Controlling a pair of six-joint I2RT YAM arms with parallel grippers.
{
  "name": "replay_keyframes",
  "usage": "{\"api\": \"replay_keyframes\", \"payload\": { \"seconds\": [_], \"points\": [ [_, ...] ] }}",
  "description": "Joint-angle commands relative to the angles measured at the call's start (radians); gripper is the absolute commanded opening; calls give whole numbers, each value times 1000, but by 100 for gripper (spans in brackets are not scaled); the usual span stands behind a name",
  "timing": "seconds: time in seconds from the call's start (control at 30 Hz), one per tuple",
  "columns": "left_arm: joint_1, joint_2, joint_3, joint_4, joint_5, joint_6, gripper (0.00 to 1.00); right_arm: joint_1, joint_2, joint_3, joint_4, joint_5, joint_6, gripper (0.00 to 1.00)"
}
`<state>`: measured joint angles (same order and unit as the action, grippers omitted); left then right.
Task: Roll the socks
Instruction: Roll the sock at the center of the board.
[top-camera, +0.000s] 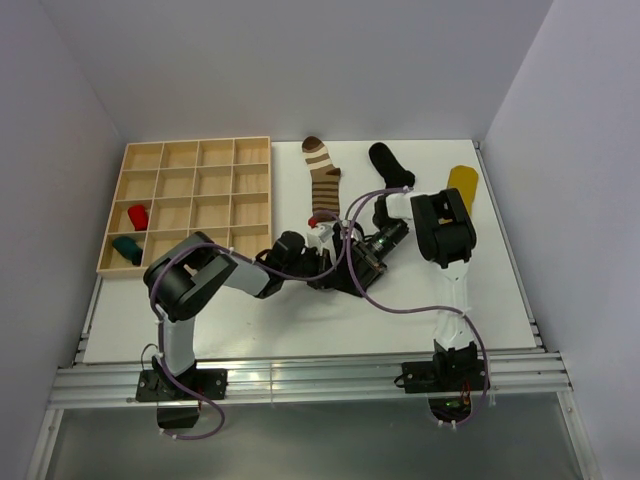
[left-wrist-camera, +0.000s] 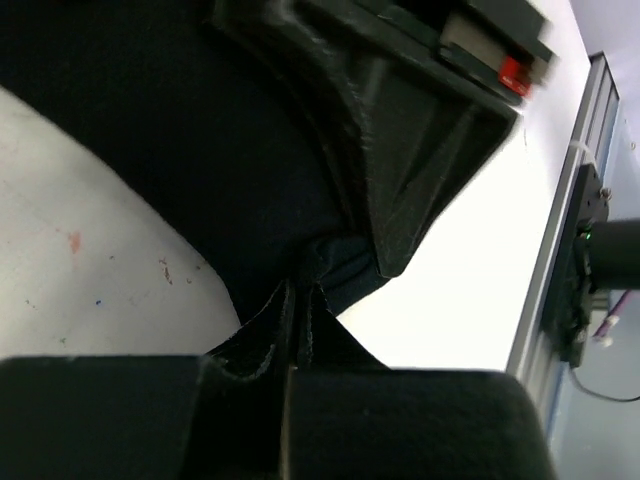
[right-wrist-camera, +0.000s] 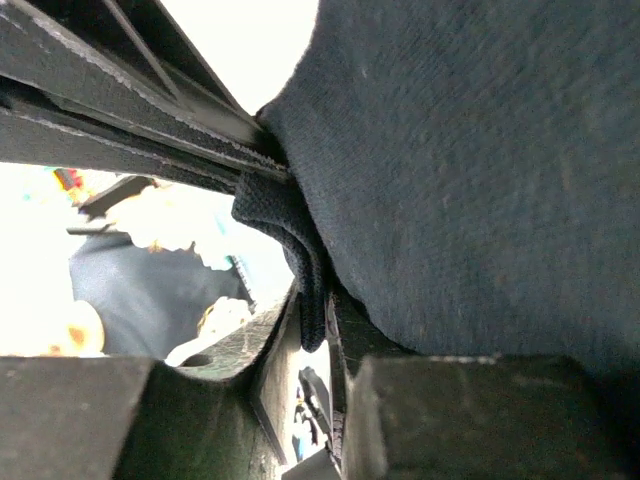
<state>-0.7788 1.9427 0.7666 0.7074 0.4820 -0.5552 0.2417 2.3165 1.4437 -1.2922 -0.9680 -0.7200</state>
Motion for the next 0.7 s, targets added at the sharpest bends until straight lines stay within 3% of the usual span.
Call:
{"api": "replay_keyframes", "payload": {
  "seconds": [0.0, 0.27, 0.67],
  "points": [
    [-7, -28, 45, -261, -65, -67, 0, -7, -121, -54, 198, 144, 115, 22],
    [13, -21, 105, -520, -57, -198, 0, -8, -311, -166, 447, 273, 234, 40],
    [46, 15, 117, -595, 113, -324, 0, -42, -642, -359, 692, 348, 237, 40]
  ]
}}
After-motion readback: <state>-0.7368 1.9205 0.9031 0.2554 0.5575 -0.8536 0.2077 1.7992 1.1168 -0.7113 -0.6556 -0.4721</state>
